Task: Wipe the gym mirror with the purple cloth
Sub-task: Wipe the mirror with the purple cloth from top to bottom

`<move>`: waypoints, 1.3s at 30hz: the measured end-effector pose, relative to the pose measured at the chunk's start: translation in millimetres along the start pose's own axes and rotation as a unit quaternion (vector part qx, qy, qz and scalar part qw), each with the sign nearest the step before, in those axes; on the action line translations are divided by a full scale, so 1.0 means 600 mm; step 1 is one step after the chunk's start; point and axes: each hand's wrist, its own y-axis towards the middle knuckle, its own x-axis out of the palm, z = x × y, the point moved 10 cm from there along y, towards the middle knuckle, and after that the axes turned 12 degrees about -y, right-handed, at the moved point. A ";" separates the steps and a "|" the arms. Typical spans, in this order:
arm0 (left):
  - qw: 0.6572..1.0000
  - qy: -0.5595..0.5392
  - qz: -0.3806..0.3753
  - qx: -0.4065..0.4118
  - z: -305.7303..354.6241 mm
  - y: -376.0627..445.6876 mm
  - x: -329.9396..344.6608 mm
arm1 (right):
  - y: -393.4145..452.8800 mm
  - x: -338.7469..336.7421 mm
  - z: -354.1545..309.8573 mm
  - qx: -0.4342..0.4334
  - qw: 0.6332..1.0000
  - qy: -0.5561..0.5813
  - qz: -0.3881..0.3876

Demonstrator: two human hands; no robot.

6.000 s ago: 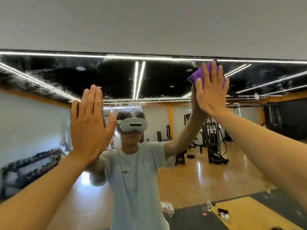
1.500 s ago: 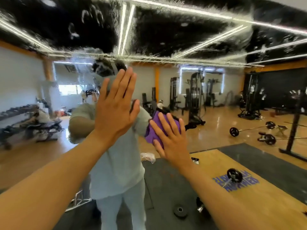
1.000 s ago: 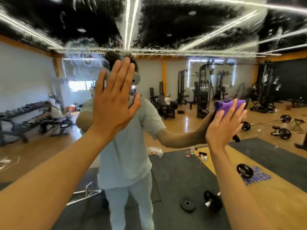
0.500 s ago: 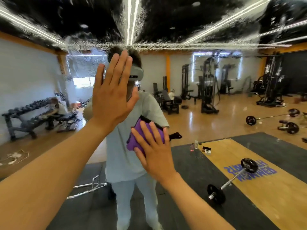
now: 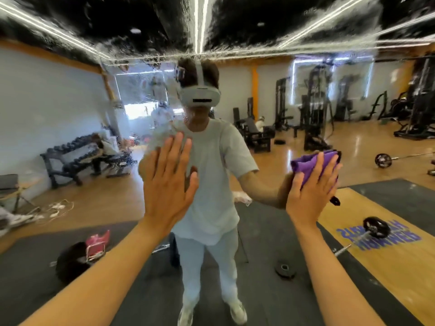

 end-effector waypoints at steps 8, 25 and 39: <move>0.998 0.049 0.032 -0.001 -0.020 -0.021 0.041 | -0.031 0.018 0.043 0.165 0.984 0.072 0.019; 0.999 -0.040 0.033 0.017 -0.021 -0.029 0.037 | -0.217 0.060 -0.218 0.025 0.999 0.027 -0.015; 0.988 -0.123 -0.097 0.015 0.073 -0.163 0.103 | -0.213 0.074 0.027 0.214 0.974 0.071 -0.009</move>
